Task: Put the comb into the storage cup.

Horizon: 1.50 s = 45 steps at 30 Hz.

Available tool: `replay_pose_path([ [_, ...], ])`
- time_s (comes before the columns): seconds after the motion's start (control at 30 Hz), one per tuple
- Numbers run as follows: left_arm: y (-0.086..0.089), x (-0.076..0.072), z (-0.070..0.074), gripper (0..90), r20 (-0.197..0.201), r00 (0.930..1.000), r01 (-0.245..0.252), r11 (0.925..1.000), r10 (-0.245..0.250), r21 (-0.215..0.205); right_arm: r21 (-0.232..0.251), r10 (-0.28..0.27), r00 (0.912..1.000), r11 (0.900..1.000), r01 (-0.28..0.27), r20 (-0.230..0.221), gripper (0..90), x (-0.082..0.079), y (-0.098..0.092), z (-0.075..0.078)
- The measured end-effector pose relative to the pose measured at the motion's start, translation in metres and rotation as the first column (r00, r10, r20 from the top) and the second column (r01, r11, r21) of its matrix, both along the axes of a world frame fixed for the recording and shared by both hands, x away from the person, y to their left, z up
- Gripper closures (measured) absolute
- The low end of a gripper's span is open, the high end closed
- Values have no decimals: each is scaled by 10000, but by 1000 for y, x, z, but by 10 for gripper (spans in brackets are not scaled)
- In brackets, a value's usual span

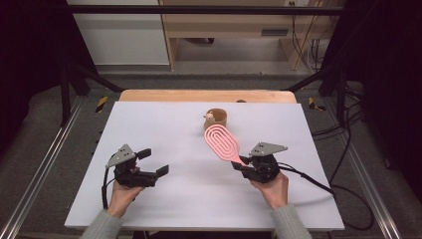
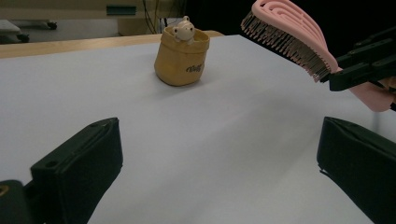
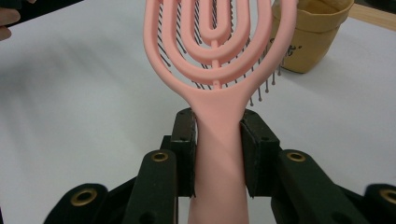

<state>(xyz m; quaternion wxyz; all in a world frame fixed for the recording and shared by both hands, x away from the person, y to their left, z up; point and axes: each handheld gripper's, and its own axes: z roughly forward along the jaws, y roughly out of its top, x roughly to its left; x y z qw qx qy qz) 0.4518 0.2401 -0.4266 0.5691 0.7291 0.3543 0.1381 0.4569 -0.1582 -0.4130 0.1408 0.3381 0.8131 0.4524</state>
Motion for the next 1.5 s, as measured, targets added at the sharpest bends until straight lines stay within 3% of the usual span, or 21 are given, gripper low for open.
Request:
replay_pose_path([
  [0.2,-10,3,4,1,44,9999,165,9999,-164,-7,236,-27,10000,9997,26,71,698,0,0,1],
  [1.5,-48,10,8,1,-146,9963,841,9944,-852,-641,558,282,9995,9980,-290,150,699,-5,4,-2],
])
